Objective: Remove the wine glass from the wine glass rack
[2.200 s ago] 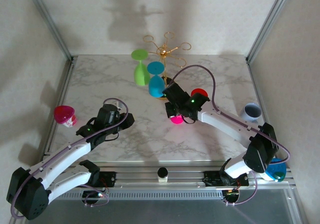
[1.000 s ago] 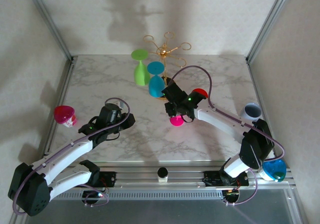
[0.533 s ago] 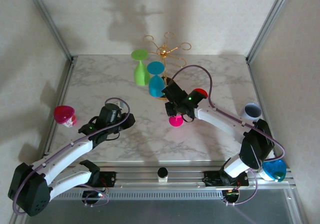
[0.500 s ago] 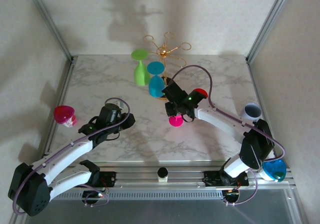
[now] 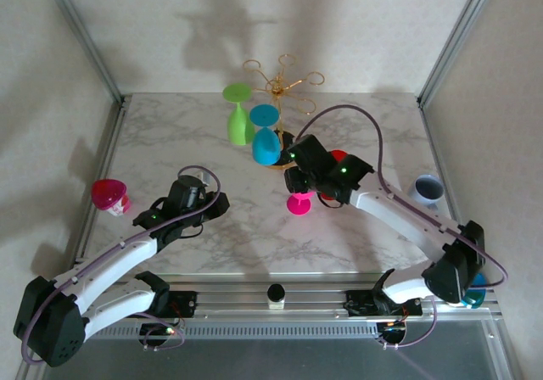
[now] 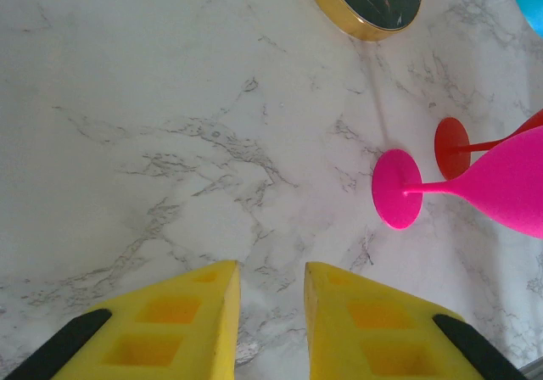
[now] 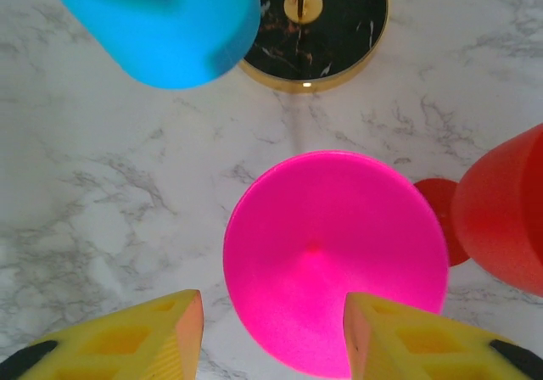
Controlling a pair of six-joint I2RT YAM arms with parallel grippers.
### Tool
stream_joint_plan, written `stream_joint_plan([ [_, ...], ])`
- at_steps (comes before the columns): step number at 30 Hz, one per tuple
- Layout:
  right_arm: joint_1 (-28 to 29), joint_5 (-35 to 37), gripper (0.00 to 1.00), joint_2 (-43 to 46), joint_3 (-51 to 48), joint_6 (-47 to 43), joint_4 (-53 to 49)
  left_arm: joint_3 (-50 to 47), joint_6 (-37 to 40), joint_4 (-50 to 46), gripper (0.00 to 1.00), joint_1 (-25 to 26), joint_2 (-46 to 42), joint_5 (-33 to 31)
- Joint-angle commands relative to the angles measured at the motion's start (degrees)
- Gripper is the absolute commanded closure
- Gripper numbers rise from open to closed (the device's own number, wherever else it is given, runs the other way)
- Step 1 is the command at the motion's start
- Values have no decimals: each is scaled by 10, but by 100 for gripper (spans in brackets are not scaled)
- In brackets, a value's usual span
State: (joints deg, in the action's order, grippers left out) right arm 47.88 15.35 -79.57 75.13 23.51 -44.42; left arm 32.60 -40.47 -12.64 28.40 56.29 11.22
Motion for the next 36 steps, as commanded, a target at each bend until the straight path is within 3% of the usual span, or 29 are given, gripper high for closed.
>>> stream_joint_plan([
  [1, -4, -11, 52, 49, 3, 15, -7, 26, 5, 3, 73, -5, -10, -12],
  [14, -4, -100, 49, 178, -77, 84, 95, 107, 17, -3, 69, -5, -4, -5],
  [26, -16, -169, 42, 144, -67, 141, 254, 183, 60, -17, 68, -5, 31, -9],
  [36, -95, -260, 45, 77, -59, 219, 379, 181, 60, 1, 67, -5, 38, -3],
])
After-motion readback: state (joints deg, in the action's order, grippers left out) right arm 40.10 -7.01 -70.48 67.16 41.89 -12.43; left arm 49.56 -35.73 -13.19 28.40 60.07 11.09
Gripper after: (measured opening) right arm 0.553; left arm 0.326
